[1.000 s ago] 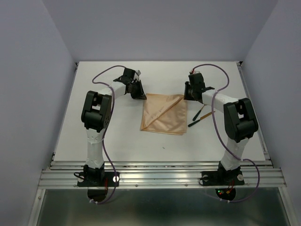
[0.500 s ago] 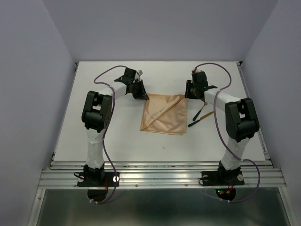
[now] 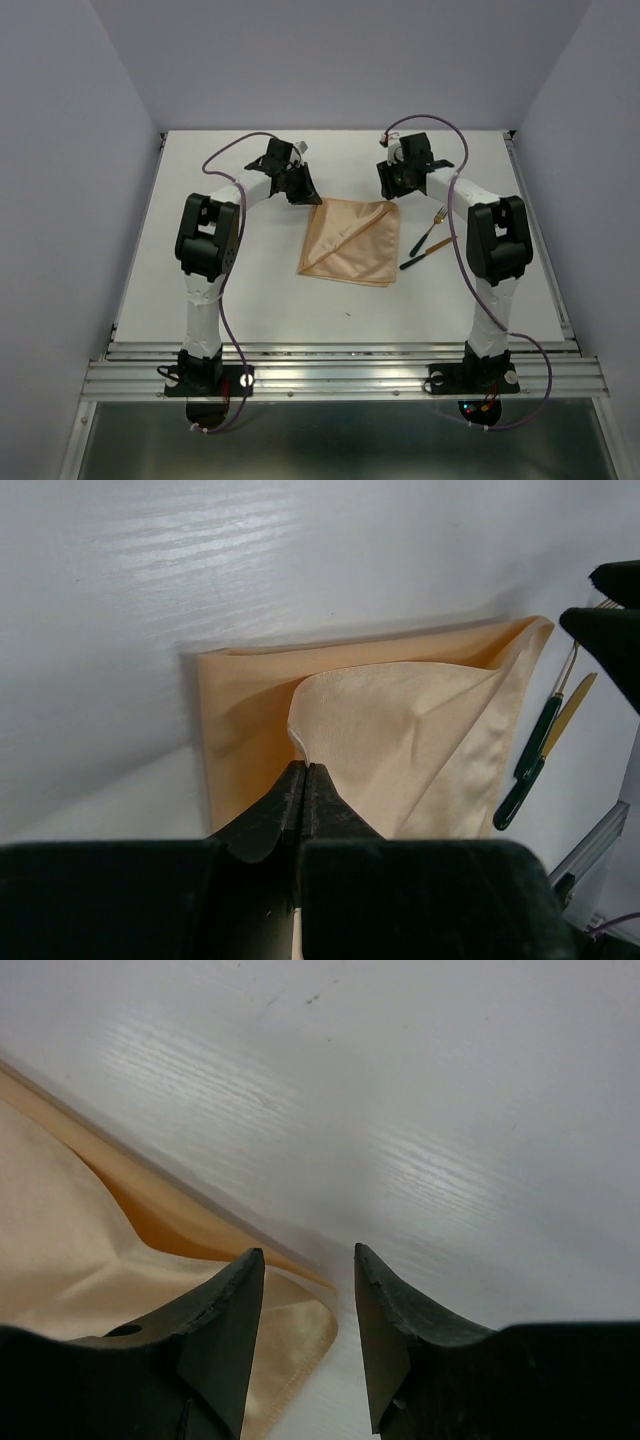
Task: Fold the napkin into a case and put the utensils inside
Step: Smooth out the upper triangle-folded napkin at the center of the board.
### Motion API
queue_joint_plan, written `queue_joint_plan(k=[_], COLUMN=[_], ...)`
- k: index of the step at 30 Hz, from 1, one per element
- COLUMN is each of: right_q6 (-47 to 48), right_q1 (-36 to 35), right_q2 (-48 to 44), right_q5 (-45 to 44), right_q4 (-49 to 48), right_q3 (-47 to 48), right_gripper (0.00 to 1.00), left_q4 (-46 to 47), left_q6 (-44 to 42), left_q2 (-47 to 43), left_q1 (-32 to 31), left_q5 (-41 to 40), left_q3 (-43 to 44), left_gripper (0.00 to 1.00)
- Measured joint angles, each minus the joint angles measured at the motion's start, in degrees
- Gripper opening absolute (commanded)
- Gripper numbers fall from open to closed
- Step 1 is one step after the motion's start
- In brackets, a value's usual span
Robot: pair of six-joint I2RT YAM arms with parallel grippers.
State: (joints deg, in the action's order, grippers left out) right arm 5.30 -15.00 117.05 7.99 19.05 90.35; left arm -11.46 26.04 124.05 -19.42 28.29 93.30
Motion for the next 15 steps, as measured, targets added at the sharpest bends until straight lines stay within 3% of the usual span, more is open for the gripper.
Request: queue_joint_plan(k=[7,15], right_q6=[10.88,14.47], right_q1=[0.00,0.00], right_q2=[2.64,3.52], right_q5=[4.04,8.15], right_q4=[6.75,9.42], right_q3=[1.70,4.02], right_gripper=[0.47,0.42], left_q4=[-0.24,-0.61], left_q6=[0.33,0.42], left_q2=[0.00,0.00], left_q1=[0.00,0.00], left_q5=[-0.02,-0.02], left_q3=[1.68,2.12], left_gripper=[0.00,0.00])
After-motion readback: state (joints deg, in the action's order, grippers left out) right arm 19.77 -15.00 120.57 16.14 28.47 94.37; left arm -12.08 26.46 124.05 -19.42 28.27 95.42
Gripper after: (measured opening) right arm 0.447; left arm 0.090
